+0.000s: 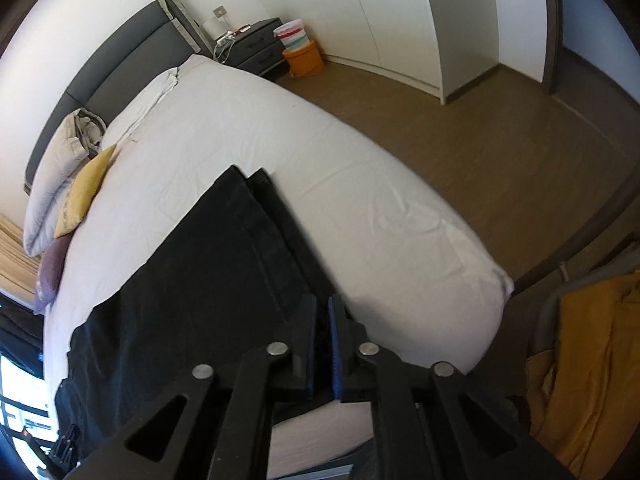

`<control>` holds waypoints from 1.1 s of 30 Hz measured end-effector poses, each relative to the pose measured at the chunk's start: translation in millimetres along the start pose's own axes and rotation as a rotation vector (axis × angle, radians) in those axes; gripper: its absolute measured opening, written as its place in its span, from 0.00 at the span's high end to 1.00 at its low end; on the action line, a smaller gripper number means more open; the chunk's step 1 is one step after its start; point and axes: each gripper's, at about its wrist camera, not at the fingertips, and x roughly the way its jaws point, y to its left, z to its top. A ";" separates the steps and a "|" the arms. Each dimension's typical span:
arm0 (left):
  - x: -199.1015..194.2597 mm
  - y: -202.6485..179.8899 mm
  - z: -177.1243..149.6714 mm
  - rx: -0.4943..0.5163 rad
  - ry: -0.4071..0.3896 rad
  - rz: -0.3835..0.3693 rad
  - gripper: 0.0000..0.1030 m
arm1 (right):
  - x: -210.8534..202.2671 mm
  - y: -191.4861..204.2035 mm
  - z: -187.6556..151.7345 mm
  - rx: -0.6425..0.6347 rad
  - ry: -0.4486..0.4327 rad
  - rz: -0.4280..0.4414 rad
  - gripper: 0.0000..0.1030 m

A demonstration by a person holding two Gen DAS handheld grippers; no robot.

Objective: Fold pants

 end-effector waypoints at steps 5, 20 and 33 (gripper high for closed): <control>-0.2 -10.0 3.7 -0.022 -0.001 0.025 0.92 | -6.6 -26.4 5.5 0.024 -0.021 -0.023 0.97; -3.6 -13.5 -0.5 -0.033 -0.014 0.039 0.92 | -11.9 -41.7 0.0 0.312 0.162 0.220 0.62; -4.3 -12.4 -2.2 -0.034 -0.021 0.044 0.92 | 18.5 -32.5 -12.0 0.355 0.195 0.341 0.73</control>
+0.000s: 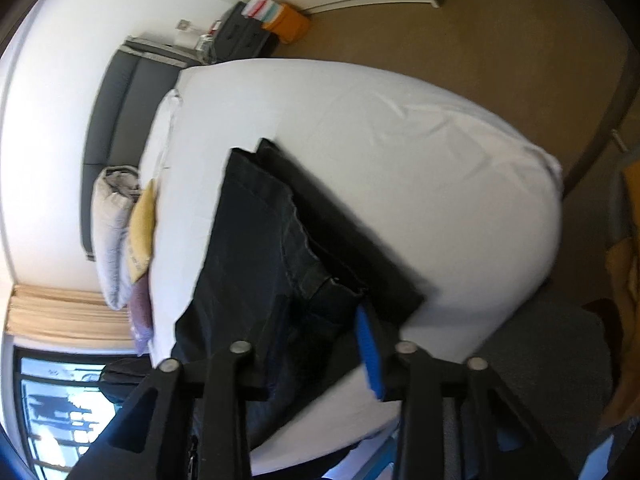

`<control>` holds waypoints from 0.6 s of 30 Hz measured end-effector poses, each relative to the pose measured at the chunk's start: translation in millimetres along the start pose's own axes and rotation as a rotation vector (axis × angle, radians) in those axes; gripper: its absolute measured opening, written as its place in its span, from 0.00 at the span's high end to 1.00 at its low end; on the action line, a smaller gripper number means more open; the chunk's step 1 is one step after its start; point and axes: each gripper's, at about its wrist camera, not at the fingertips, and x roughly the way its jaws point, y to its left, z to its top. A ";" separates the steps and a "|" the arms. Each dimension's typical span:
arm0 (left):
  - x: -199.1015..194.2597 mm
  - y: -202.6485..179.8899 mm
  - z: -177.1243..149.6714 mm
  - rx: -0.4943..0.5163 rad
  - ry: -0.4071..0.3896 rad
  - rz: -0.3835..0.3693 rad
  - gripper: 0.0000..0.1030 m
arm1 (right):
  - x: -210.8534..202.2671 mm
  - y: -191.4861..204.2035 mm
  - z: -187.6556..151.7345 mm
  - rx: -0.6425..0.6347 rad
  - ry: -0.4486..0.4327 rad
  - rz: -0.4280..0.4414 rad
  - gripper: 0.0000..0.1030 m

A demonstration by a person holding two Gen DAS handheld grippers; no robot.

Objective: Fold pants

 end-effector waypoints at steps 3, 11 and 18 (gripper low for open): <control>-0.5 -0.2 -0.2 -0.002 0.000 0.004 0.92 | 5.1 3.7 1.2 -0.034 -0.018 -0.007 0.90; -1.3 -1.0 0.9 0.002 0.004 0.010 0.92 | -3.3 24.8 -9.6 -0.175 -0.115 -0.083 0.93; -1.8 -10.3 3.7 0.033 0.009 0.040 0.92 | -11.7 25.6 -9.1 -0.186 -0.140 -0.108 0.93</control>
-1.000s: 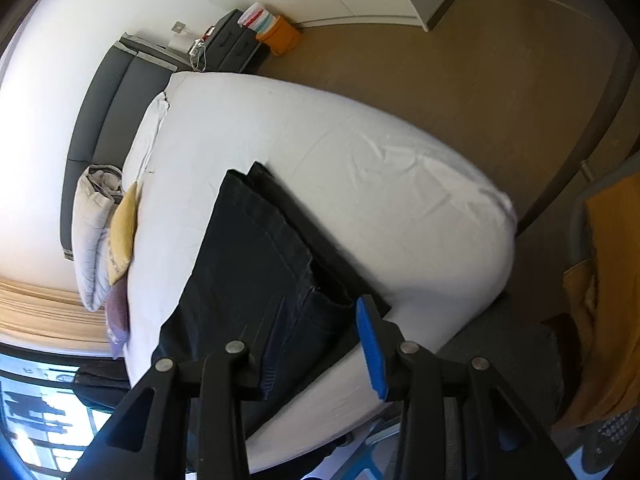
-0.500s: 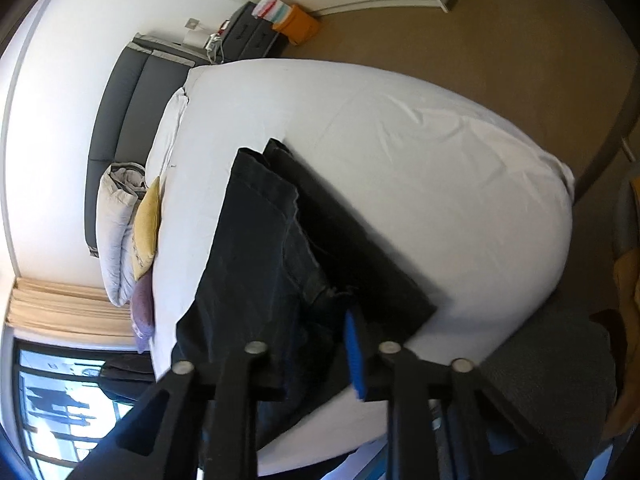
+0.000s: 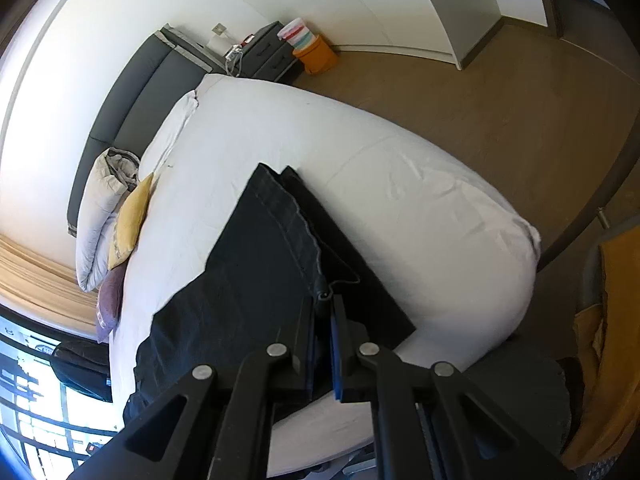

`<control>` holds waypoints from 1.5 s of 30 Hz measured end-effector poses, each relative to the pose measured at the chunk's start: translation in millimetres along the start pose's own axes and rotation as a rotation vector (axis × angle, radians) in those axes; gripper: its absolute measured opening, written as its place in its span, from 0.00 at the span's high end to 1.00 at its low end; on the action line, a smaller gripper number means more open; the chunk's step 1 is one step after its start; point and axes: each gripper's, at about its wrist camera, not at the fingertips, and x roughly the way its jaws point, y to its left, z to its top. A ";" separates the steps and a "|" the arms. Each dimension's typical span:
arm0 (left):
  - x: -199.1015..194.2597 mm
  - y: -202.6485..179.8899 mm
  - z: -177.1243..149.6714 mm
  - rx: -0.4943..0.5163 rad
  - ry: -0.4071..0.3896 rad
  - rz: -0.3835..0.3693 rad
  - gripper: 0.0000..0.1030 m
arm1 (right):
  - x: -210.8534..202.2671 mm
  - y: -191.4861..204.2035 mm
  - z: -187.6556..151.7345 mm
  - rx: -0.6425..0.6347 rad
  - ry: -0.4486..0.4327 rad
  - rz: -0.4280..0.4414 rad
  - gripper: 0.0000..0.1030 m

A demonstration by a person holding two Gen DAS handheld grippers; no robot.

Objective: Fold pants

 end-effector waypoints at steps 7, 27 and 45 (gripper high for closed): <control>-0.6 -9.1 -0.8 0.013 -0.009 0.017 0.92 | 12.3 -21.6 -6.6 0.047 0.026 -0.021 0.93; -10.9 12.8 -1.5 -0.076 -0.005 -0.085 0.92 | -33.2 61.3 28.2 -0.230 -0.067 -0.133 0.55; -2.9 -4.5 9.0 -0.056 -0.014 -0.121 0.92 | 131.2 94.5 46.2 -0.196 0.117 0.037 0.98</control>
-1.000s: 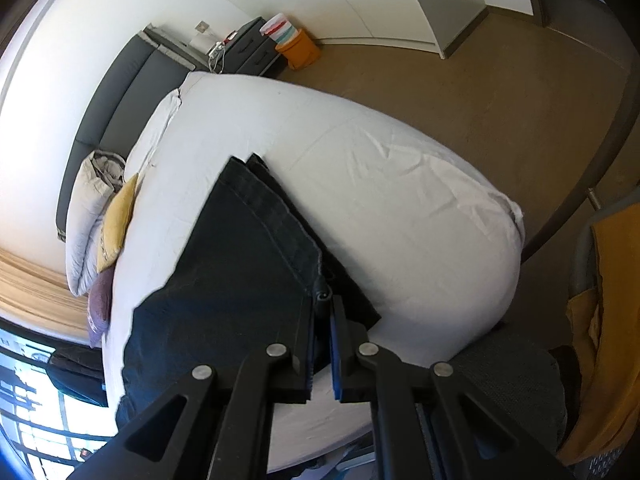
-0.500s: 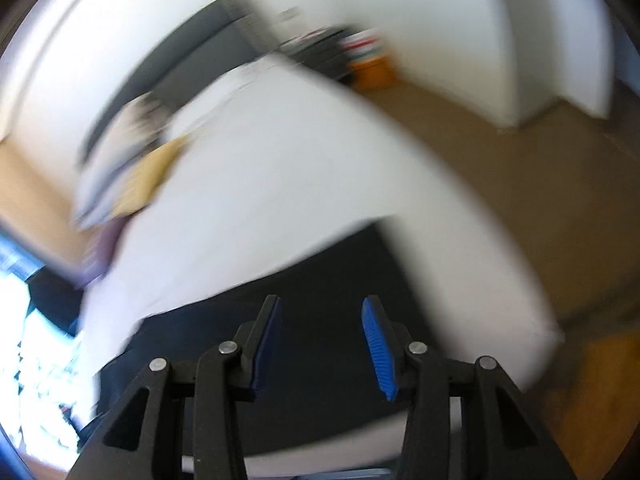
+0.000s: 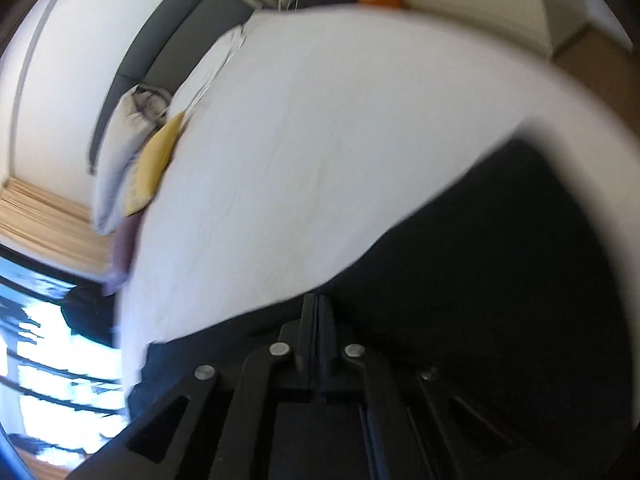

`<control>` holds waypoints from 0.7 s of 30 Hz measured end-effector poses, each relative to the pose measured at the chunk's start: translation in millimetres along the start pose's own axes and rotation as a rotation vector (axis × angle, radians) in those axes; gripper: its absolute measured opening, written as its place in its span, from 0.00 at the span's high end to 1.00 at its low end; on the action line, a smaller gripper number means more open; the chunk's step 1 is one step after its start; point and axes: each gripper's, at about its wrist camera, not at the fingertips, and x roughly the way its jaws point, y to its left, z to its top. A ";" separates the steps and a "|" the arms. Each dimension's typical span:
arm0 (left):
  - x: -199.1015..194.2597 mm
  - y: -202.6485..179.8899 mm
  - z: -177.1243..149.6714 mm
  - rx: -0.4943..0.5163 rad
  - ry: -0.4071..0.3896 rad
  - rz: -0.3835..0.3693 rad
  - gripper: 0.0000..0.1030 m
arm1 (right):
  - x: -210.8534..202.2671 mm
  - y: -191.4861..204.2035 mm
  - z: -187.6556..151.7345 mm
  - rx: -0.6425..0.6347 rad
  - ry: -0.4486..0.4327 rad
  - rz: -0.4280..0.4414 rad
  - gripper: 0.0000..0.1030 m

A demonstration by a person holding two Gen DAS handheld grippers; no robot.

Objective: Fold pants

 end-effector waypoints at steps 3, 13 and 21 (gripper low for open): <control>-1.7 -0.1 2.3 -0.017 -0.008 -0.009 0.92 | -27.2 -7.5 4.6 0.021 -0.069 -0.030 0.78; 7.6 2.6 -2.3 -0.058 -0.009 -0.053 0.92 | -34.5 15.8 -69.8 -0.076 0.107 0.174 0.53; -34.4 53.6 -17.2 -0.161 -0.050 0.032 0.92 | -66.1 -9.8 -47.1 -0.042 0.025 -0.037 0.54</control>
